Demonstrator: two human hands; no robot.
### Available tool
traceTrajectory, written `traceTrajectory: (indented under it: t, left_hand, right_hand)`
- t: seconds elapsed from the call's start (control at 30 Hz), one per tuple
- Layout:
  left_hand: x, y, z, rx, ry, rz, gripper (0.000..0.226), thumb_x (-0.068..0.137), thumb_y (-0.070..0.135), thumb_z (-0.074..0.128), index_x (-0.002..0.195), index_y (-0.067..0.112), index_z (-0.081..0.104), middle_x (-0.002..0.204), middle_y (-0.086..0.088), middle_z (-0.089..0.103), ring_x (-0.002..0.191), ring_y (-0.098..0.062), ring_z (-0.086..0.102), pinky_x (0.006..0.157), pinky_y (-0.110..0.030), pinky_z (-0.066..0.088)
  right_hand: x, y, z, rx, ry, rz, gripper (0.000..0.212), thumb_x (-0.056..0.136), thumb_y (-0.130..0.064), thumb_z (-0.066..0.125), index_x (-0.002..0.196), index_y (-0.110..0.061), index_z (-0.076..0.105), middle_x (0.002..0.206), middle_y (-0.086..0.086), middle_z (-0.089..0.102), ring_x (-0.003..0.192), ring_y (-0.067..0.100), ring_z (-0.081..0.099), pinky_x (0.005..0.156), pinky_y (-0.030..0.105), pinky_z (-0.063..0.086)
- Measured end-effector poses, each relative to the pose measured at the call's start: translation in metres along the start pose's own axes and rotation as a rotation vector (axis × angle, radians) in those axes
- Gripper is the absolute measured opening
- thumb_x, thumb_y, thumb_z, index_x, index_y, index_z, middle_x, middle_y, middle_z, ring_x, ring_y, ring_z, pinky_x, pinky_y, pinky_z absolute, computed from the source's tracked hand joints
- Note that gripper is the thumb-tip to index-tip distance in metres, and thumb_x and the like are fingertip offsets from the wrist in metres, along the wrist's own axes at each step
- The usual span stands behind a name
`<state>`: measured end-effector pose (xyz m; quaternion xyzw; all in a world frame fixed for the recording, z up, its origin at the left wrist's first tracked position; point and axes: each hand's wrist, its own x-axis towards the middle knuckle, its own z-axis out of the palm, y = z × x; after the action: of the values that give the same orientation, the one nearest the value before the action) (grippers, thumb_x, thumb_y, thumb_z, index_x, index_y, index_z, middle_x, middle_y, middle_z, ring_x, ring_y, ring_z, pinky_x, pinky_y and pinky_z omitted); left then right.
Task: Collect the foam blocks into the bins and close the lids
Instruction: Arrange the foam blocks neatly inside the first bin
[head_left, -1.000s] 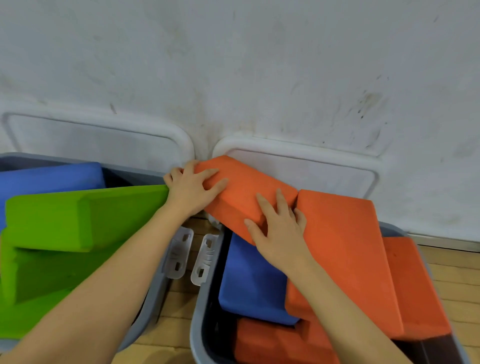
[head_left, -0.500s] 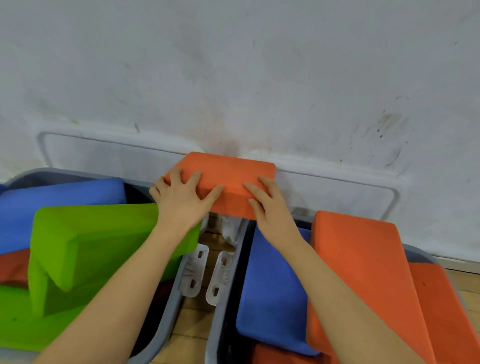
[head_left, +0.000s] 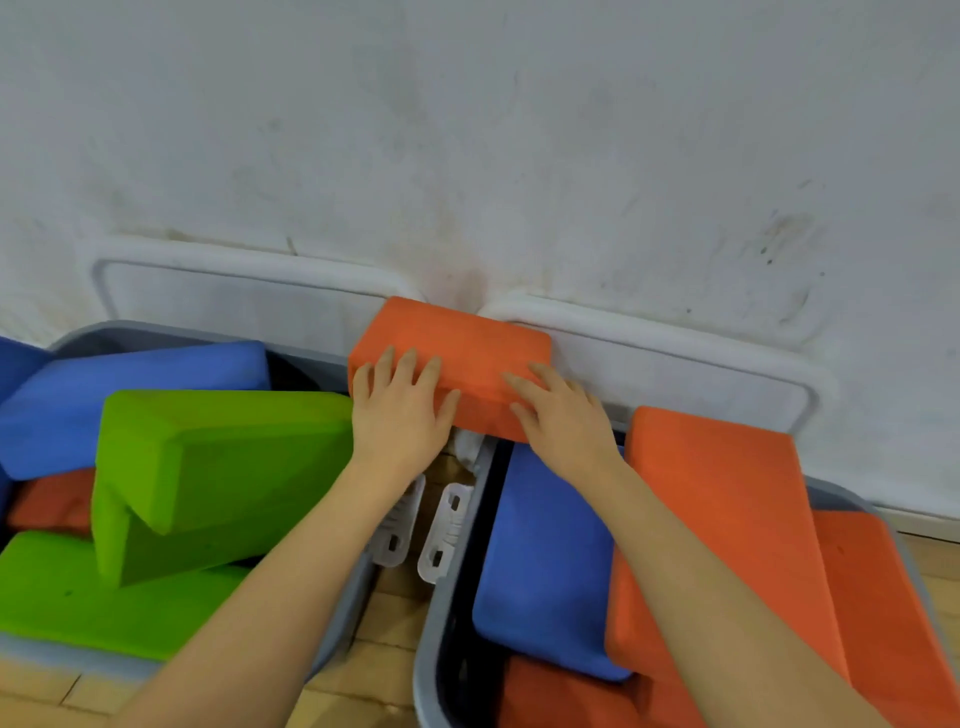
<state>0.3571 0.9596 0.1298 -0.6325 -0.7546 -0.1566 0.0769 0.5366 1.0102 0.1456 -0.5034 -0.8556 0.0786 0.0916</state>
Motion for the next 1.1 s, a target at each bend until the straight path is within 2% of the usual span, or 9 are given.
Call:
traceTrajectory:
  t: [0.17,0.3,0.4,0.53,0.6,0.7,0.8,0.97,1.1]
  left_hand:
    - [-0.028,0.032,-0.016,-0.197,0.102,-0.004,0.055,0.088,0.043,0.031,0.121,0.011,0.061,0.125,-0.016,0.059,0.119,-0.040,0.048,0.095,-0.053,0.034]
    - [-0.062,0.071,-0.018,-0.353,0.054,0.092,0.058,0.086,0.046,0.029,0.125,0.015,0.059,0.130,-0.011,0.056,0.120,-0.037,0.047,0.096,-0.050,0.030]
    - [-0.091,0.095,-0.016,-0.428,-0.074,0.202,0.061,0.087,0.051,0.024,0.134,0.022,0.050,0.138,-0.005,0.049,0.125,-0.030,0.044,0.100,-0.043,0.024]
    - [-0.125,0.110,-0.003,-0.456,-0.364,0.418,0.073,0.079,0.071,0.009,0.147,0.042,0.010,0.154,-0.004,0.023,0.137,-0.022,0.029,0.109,-0.037,0.014]
    - [-0.135,0.114,0.002,-0.548,-0.484,0.460,0.079,0.075,0.080,0.019,0.142,0.049,-0.008,0.156,0.001,0.018,0.137,-0.018,0.027,0.111,-0.038,0.017]
    - [-0.145,0.124,0.008,-0.586,-0.458,0.509,0.102,0.069,0.079,0.045,0.140,0.042,-0.018,0.154,0.006,0.023,0.132,-0.014,0.036,0.106,-0.034,0.026]
    - [-0.150,0.130,0.011,-0.724,-0.374,0.498,0.093,0.078,0.059,0.057,0.142,0.037,-0.007,0.152,0.001,0.028,0.129,-0.018,0.041,0.104,-0.036,0.034]
    - [-0.141,0.120,-0.006,-0.893,-0.239,0.446,0.065,0.086,0.057,0.051,0.141,0.048,0.017,0.152,0.000,0.025,0.120,-0.010,0.043,0.105,-0.049,0.037]
    - [-0.116,0.099,-0.032,-0.787,-0.128,0.438,0.070,0.081,0.061,0.048,0.143,0.041,0.024,0.155,-0.003,0.017,0.122,-0.019,0.044,0.102,-0.048,0.041]
  right_hand:
    - [-0.053,0.012,-0.031,0.046,0.150,0.107,0.043,0.096,-0.032,0.045,0.139,-0.033,0.043,0.145,0.001,0.040,0.124,0.030,0.043,0.100,0.042,0.034]
    - [-0.111,0.031,-0.040,-0.004,0.173,0.208,0.044,0.093,-0.042,0.048,0.137,-0.033,0.046,0.144,-0.001,0.041,0.126,0.027,0.041,0.099,0.040,0.033]
    - [-0.154,0.046,-0.039,-0.065,0.171,0.284,0.048,0.088,-0.056,0.047,0.130,-0.033,0.054,0.141,0.001,0.046,0.124,0.029,0.044,0.100,0.041,0.032]
    - [-0.199,0.061,-0.036,-0.150,0.244,0.348,0.062,0.076,-0.069,0.035,0.115,-0.032,0.066,0.129,0.005,0.057,0.116,0.034,0.052,0.102,0.049,0.031]
    - [-0.217,0.066,-0.039,-0.166,0.196,0.394,0.068,0.074,-0.076,0.034,0.126,-0.039,0.056,0.141,0.003,0.047,0.124,0.036,0.045,0.106,0.050,0.028]
    - [-0.241,0.074,-0.040,-0.114,0.014,0.418,0.084,0.069,-0.082,0.044,0.143,-0.051,0.019,0.158,-0.003,0.010,0.135,0.033,0.029,0.108,0.047,0.024]
    - [-0.247,0.077,-0.036,-0.056,-0.017,0.332,0.094,0.065,-0.079,0.054,0.143,-0.054,0.009,0.159,-0.001,-0.002,0.137,0.037,0.022,0.108,0.050,0.022]
    - [-0.228,0.062,-0.034,0.204,0.238,0.236,0.076,0.068,-0.074,0.050,0.137,-0.045,0.037,0.154,0.007,0.023,0.132,0.041,0.029,0.106,0.054,0.025]
    - [-0.193,0.044,-0.043,0.246,0.382,0.102,0.069,0.071,-0.067,0.054,0.133,-0.037,0.049,0.151,0.007,0.030,0.131,0.037,0.032,0.105,0.050,0.027]
